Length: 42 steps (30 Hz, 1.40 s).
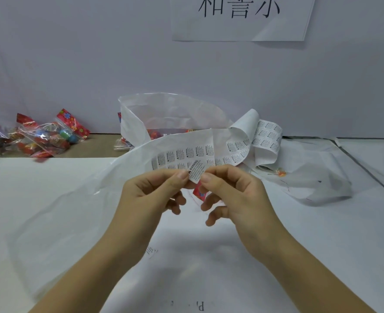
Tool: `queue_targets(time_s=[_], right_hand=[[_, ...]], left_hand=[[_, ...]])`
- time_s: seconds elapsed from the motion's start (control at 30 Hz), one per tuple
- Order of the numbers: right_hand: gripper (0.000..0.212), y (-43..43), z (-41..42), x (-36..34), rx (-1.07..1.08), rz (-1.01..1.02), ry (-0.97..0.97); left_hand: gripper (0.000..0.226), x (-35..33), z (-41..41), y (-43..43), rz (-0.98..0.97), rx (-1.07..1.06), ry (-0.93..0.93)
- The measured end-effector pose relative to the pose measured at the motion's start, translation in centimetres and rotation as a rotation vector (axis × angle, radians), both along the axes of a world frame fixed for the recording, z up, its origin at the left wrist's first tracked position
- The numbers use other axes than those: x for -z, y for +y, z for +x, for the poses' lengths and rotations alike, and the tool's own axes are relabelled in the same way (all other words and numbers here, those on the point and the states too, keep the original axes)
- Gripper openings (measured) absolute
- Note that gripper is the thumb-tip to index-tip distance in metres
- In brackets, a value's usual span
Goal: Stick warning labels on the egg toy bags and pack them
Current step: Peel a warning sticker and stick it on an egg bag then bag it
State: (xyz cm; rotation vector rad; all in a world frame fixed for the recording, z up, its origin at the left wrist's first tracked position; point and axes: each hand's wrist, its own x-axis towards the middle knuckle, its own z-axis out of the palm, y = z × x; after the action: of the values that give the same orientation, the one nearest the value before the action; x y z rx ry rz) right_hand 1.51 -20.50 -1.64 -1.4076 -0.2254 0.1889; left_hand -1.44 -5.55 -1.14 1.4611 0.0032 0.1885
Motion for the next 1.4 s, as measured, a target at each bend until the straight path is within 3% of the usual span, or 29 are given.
queue_targets(time_s=[0.27, 0.4, 0.47, 0.5, 0.6, 0.7, 0.8, 0.93, 1.1, 1.27, 1.4], right_hand=[[0.008, -0.4, 0.4, 0.1, -0.040, -0.044, -0.056], [0.008, -1.0, 1.6, 0.6, 0.257, 0.016, -0.193], [0.004, -2.3, 3.4, 1.1, 0.453, 0.006, -0.259], [0.009, -3.2, 4.4, 1.3, 0.517, -0.096, -0.295], [0.062, -5.2, 6.4, 2.7, 0.423, -0.545, -0.205], [0.091, -5.5, 6.7, 3.8, 0.238, -0.733, -0.082], [0.102, -5.1, 6.7, 3.9, 0.177, -0.563, -0.045], [0.102, -4.4, 6.3, 3.5, 0.220, -0.270, -0.071], [0.127, -4.2, 5.7, 2.2, 0.160, 0.066, -0.021], [0.127, -4.2, 5.6, 1.5, 0.078, 0.212, 0.029], [0.122, -3.7, 5.0, 1.5, 0.005, 0.200, 0.061]], left_hand=[[0.023, 0.2, 0.0, -0.2, 0.065, -0.013, 0.002], [0.039, 0.4, -0.3, -0.5, 0.085, 0.007, 0.037], [0.036, 0.6, 0.0, -0.3, 0.081, -0.035, 0.101], [0.030, 0.8, 0.2, -0.1, 0.095, -0.059, 0.133], [0.034, 1.6, 0.7, -0.1, 0.112, -0.082, 0.275], [0.051, 2.5, 0.7, -0.8, -0.081, 0.032, 0.470], [0.030, 3.2, 0.8, -1.5, -0.334, 0.072, 0.545], [0.011, 3.6, 1.0, -1.6, -0.352, 0.005, 0.498], [0.010, 2.5, 1.5, -0.3, -0.416, -0.022, 0.373], [0.031, 1.5, 1.6, 0.8, -0.461, 0.003, 0.278], [0.024, 1.2, 1.7, 1.1, -0.439, 0.045, 0.252]])
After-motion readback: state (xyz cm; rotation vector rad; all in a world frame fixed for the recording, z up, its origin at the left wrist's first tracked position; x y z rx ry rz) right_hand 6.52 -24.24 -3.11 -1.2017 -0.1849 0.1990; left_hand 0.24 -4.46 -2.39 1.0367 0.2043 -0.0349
